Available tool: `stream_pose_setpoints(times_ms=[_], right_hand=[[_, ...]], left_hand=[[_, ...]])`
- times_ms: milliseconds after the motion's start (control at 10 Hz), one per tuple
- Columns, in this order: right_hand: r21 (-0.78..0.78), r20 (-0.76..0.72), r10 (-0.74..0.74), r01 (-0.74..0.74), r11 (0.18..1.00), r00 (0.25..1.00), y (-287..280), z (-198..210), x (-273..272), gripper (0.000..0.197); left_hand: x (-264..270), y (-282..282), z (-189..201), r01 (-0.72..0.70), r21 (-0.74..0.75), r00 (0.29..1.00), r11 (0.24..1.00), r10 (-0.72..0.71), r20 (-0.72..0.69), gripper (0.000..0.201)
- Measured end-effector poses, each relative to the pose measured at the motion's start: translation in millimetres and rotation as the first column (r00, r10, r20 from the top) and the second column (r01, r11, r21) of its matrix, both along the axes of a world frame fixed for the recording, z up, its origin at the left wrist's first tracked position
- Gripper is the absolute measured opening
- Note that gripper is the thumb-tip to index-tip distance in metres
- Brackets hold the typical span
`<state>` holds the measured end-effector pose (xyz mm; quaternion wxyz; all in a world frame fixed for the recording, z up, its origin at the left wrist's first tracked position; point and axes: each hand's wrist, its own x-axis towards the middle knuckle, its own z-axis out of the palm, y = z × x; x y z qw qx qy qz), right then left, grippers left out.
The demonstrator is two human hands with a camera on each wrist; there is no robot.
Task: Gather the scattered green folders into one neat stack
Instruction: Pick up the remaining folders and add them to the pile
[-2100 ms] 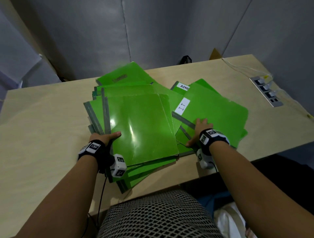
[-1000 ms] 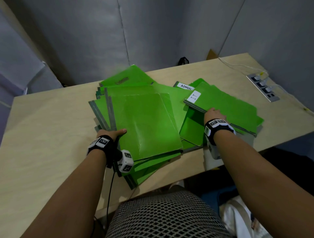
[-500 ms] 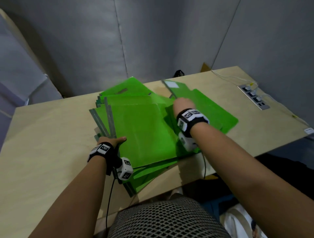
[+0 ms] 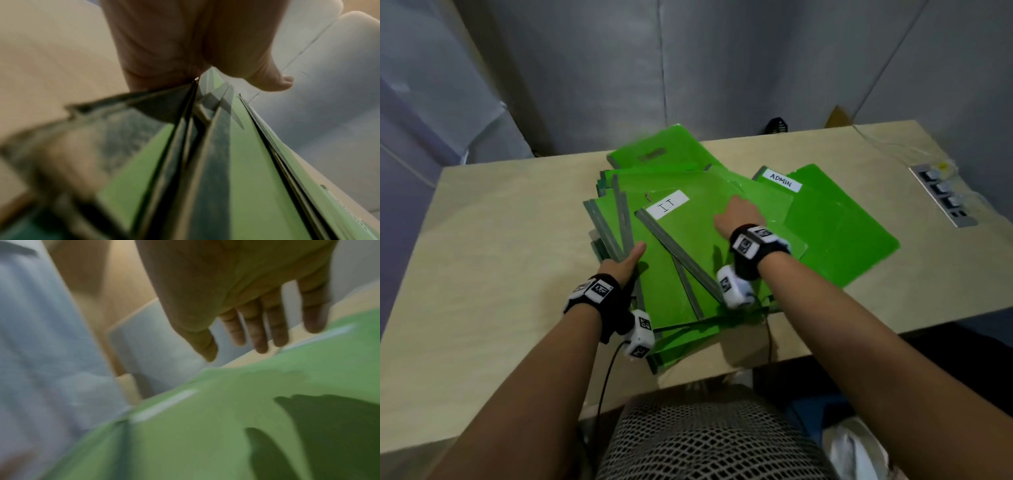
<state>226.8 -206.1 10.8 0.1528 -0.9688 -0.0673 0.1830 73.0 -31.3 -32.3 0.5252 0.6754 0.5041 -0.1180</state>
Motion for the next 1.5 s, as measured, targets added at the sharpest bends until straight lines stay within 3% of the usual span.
stream_pose_setpoints(times_ms=[100,200,300,400,500,700,800,900,1000,1100,1200,1300,1400,1500], right_hand=[[-0.097,-0.068,-0.098,0.091,0.991,0.993,-51.7,-18.7,39.7,0.093],[-0.168,-0.226,-0.104,0.066,0.984,0.969,-80.2,-45.3,43.1,0.121],[-0.265,-0.25,-0.037,-0.032,0.964,0.968,-80.1,-59.8,29.9,0.137],[-0.189,-0.295,-0.041,-0.016,0.982,0.955,-70.3,-63.5,21.9,0.139],[-0.075,-0.304,-0.021,-0.002,0.997,0.952,-60.3,-69.5,8.1,0.133],[0.023,-0.25,0.065,-0.062,0.998,0.966,-59.1,-72.1,-5.5,0.109],[0.061,-0.243,-0.062,0.079,0.995,0.968,-66.8,-69.0,13.2,0.083],[0.094,-0.209,-0.427,0.453,0.887,0.88,-75.4,-60.0,38.0,0.074],[0.108,-0.334,-0.502,0.562,0.82,0.798,-78.6,-52.4,53.3,0.063],[0.175,-0.469,-0.437,0.566,0.806,0.767,-80.4,-50.4,52.1,0.048],[0.195,-0.457,-0.444,0.573,0.796,0.771,-75.2,-42.5,49.7,0.044],[0.012,-0.37,-0.387,0.42,0.907,0.845,-85.5,-37.5,55.9,0.032],[-0.051,-0.342,-0.39,0.397,0.916,0.855,-109.8,-43.1,63.3,0.025],[0.045,-0.391,-0.567,0.63,0.775,0.725,-132.8,-49.5,56.7,0.048]], left_hand=[[0.0,-1.5,4.1,0.025,-0.01,0.999,1.0,-0.025,-0.043,0.096],[3.4,-5.2,3.6,-0.041,-0.037,0.999,0.998,0.041,-0.005,0.111],[4.4,-8.8,2.1,-0.119,0.001,0.991,0.993,0.119,0.057,0.12],[7.5,-9.4,0.1,-0.195,-0.056,0.979,0.979,0.198,0.044,0.125],[13.3,-4.1,-9.9,-0.282,-0.071,0.958,0.957,0.285,0.036,0.137],[15.1,4.4,-27.9,-0.174,0.011,0.98,0.985,0.174,-0.092,0.136],[17.6,6.4,-14.7,-0.075,0.006,0.982,0.997,0.074,-0.173,0.119],[20.0,7.2,-3.5,-0.042,-0.036,0.982,0.998,0.035,-0.188,0.091],[23.7,14.5,-4.3,-0.02,-0.103,0.98,0.994,0.0,-0.197,0.087],[25.3,19.7,0.6,-0.014,-0.083,0.985,0.996,-0.001,-0.172,0.091],[23.4,22.1,-4.4,-0.031,0.023,0.996,0.999,0.033,-0.088,0.111],[21.3,20.1,-9.4,-0.053,0.072,0.998,0.996,0.056,-0.034,0.119],[24.2,15.3,-7.6,-0.041,0.088,0.999,0.995,0.041,-0.006,0.119],[29.8,9.7,-7.0,0.004,0.098,1.0,0.995,-0.003,-0.011,0.144]])
